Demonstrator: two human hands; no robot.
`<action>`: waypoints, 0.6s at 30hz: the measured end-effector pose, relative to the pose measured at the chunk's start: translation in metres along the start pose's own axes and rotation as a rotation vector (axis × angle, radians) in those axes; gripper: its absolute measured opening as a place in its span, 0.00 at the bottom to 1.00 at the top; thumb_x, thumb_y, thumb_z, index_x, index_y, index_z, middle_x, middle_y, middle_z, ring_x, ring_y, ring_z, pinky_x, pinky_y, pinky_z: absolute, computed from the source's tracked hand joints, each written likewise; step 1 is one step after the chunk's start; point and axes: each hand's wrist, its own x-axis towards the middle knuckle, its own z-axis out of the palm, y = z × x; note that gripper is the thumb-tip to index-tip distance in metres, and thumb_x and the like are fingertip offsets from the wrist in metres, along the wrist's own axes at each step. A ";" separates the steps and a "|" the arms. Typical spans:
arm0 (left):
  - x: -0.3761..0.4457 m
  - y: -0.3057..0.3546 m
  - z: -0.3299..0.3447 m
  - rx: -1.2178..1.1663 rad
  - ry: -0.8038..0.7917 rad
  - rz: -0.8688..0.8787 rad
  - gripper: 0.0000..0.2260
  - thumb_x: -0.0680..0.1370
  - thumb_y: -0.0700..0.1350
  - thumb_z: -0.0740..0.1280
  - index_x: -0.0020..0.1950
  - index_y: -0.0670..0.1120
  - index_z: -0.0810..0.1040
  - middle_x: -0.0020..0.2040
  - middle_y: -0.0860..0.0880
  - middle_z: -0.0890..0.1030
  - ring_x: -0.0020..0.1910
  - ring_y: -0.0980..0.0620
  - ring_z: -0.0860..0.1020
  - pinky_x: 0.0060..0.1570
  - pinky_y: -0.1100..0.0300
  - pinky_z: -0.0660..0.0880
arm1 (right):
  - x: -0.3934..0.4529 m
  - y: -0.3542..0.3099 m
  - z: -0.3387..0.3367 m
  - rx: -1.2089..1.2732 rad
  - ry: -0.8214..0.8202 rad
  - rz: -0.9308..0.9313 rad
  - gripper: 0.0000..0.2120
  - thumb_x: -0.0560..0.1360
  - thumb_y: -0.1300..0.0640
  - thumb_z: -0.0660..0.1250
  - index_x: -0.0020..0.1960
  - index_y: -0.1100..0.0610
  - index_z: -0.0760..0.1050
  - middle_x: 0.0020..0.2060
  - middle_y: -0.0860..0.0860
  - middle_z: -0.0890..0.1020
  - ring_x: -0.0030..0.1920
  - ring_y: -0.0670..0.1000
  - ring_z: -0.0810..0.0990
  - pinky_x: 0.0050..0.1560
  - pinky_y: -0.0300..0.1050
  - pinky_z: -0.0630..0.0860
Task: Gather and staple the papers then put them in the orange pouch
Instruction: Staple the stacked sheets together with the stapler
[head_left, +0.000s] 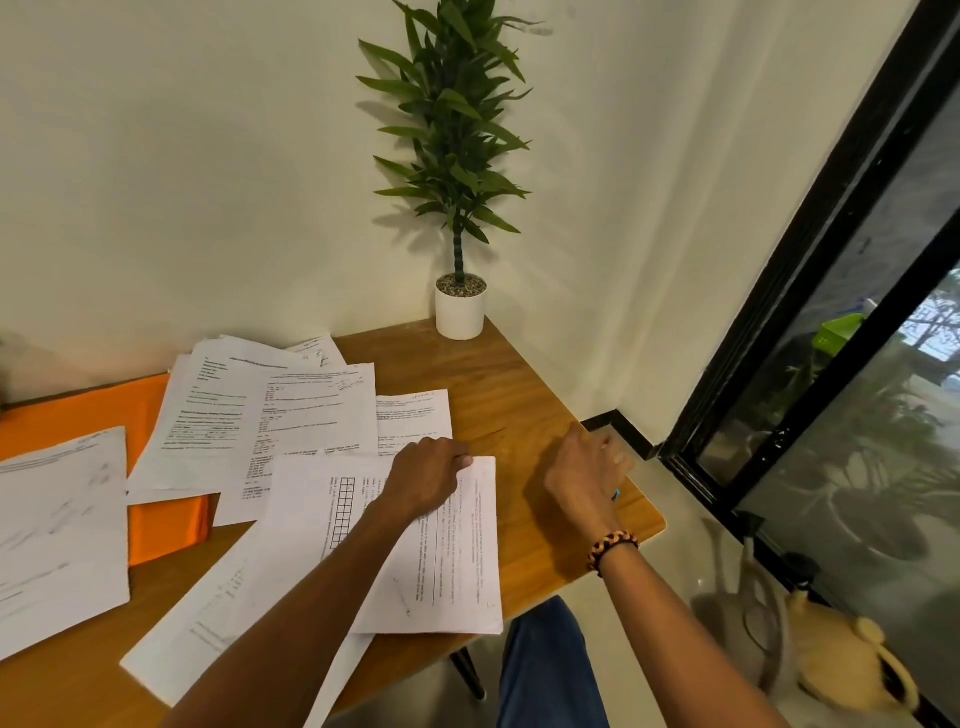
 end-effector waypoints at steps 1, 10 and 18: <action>0.000 0.001 0.000 0.003 -0.001 0.007 0.10 0.83 0.54 0.61 0.42 0.56 0.74 0.42 0.53 0.82 0.40 0.52 0.80 0.39 0.61 0.66 | -0.003 0.002 0.000 0.015 -0.013 0.013 0.26 0.71 0.58 0.70 0.68 0.55 0.68 0.63 0.59 0.73 0.65 0.62 0.68 0.64 0.62 0.66; -0.001 0.006 0.002 0.014 -0.042 0.025 0.08 0.83 0.55 0.61 0.46 0.56 0.76 0.45 0.54 0.83 0.39 0.53 0.80 0.39 0.64 0.66 | 0.000 0.003 0.016 0.484 -0.131 0.031 0.08 0.80 0.59 0.68 0.58 0.58 0.75 0.58 0.55 0.78 0.52 0.53 0.77 0.55 0.52 0.81; -0.004 0.011 -0.003 -0.049 -0.110 0.051 0.11 0.84 0.53 0.61 0.42 0.54 0.75 0.39 0.57 0.78 0.36 0.54 0.78 0.38 0.63 0.69 | 0.008 -0.007 -0.010 1.582 -0.680 0.349 0.10 0.85 0.67 0.54 0.59 0.63 0.73 0.51 0.62 0.80 0.55 0.61 0.82 0.68 0.63 0.74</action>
